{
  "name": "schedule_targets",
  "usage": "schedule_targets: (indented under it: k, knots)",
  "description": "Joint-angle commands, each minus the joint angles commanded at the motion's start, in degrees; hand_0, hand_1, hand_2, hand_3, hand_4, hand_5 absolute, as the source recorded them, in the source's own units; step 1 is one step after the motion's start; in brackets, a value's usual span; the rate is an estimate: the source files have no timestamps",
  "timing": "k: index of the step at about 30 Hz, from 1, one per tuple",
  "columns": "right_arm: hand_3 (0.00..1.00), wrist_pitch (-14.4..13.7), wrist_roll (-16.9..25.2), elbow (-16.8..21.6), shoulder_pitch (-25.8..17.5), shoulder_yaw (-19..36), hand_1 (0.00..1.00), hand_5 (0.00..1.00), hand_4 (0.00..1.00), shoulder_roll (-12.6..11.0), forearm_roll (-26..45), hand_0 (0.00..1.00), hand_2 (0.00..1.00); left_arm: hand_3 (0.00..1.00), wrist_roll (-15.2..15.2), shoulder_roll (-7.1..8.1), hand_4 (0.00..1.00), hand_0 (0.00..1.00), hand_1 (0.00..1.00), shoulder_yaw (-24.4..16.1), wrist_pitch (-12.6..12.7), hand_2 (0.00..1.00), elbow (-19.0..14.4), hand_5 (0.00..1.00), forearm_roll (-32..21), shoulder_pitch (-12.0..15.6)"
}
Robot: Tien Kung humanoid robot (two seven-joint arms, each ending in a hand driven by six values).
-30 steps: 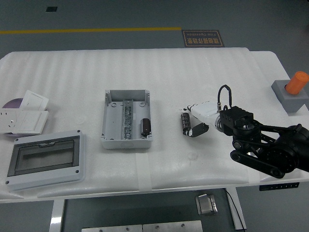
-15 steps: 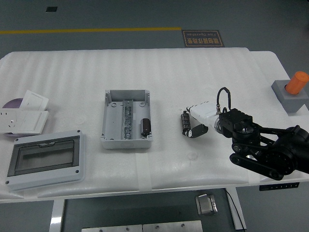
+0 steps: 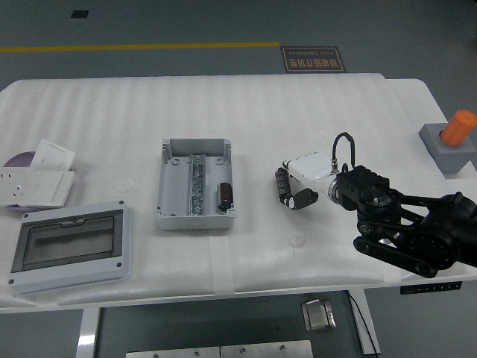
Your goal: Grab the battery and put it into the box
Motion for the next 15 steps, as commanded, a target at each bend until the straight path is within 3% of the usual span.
schedule_targets:
  k: [7,15]
  knots:
    - [0.698,-0.9,-0.6,5.0,-0.1,5.9,0.666,0.350,0.424,0.8,-1.4,0.747,0.651,0.603,0.4,-0.15,0.477,0.654,0.666,-1.0,-0.1,0.577,0.0,0.519,1.1,0.2]
    - [0.701,-6.5,0.9,6.6,-1.0,7.5,0.665,0.352,0.430,5.9,-2.8,0.740,0.649,0.603,0.9,-0.65,0.478,0.654,0.667,-2.0,-0.6,0.577,0.0,0.523,1.6,1.3]
